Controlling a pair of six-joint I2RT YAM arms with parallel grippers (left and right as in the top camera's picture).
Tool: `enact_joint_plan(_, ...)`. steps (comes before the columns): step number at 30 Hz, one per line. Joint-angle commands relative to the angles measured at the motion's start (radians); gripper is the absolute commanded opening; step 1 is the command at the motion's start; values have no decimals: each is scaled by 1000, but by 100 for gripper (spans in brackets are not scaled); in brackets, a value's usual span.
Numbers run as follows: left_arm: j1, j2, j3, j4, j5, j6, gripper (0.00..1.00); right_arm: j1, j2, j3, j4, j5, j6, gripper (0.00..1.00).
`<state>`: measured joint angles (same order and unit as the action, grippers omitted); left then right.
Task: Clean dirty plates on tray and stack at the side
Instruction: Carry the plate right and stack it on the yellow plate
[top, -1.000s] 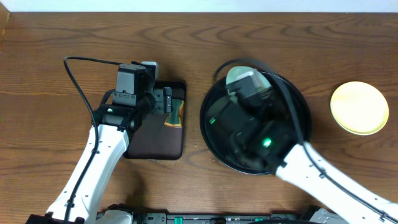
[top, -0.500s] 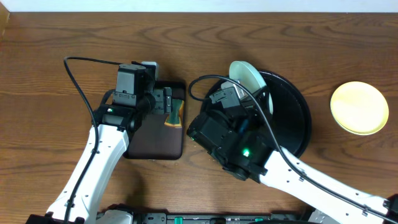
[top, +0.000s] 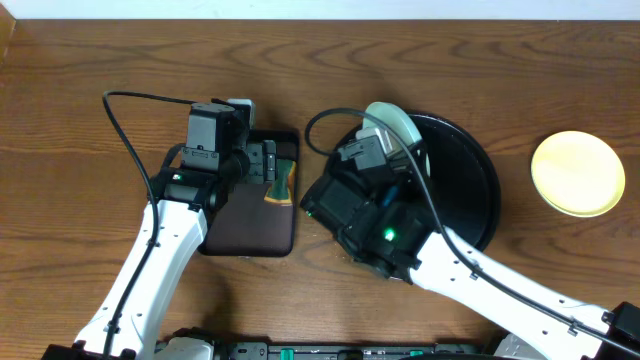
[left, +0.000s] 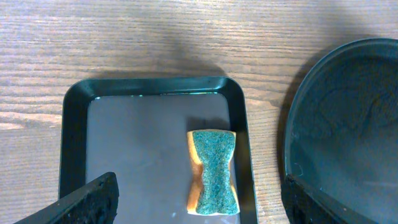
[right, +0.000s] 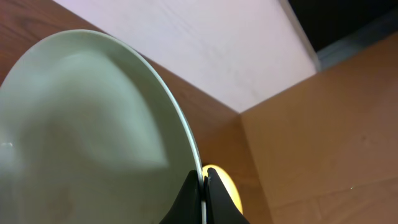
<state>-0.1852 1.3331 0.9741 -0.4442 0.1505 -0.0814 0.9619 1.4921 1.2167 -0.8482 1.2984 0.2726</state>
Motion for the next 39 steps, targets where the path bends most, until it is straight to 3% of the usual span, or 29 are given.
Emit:
enact_joint_plan(1, 2, 2, 12, 0, -13, -8, 84, -48, 7, 13, 0, -30, 53, 1)
enact_joint_plan(5, 2, 2, 12, 0, -13, -8, 84, -110, 7, 13, 11, -238, 44, 1)
enact_joint_plan(9, 2, 2, 12, 0, -13, -8, 84, -309, 7, 13, 28, -716, -23, 1)
enact_joint_plan(16, 2, 2, 12, 0, -13, -8, 84, -758, 6, 13, 80, -1400, -138, 1)
enact_joint_plan(20, 2, 2, 12, 0, -13, -8, 84, -1050, 7, 13, 142, -1632, -136, 1)
enact_joint_plan(25, 2, 2, 12, 0, -13, -8, 85, -1375, 8, 13, 209, -1666, -83, 1)
enact_joint_plan(30, 2, 2, 12, 0, -13, -8, 84, -1604, 32, 13, 259, -1616, -39, 1)
enact_joint_plan(39, 2, 2, 12, 0, -13, -8, 85, -1698, 146, 13, 225, -1452, -45, 1)
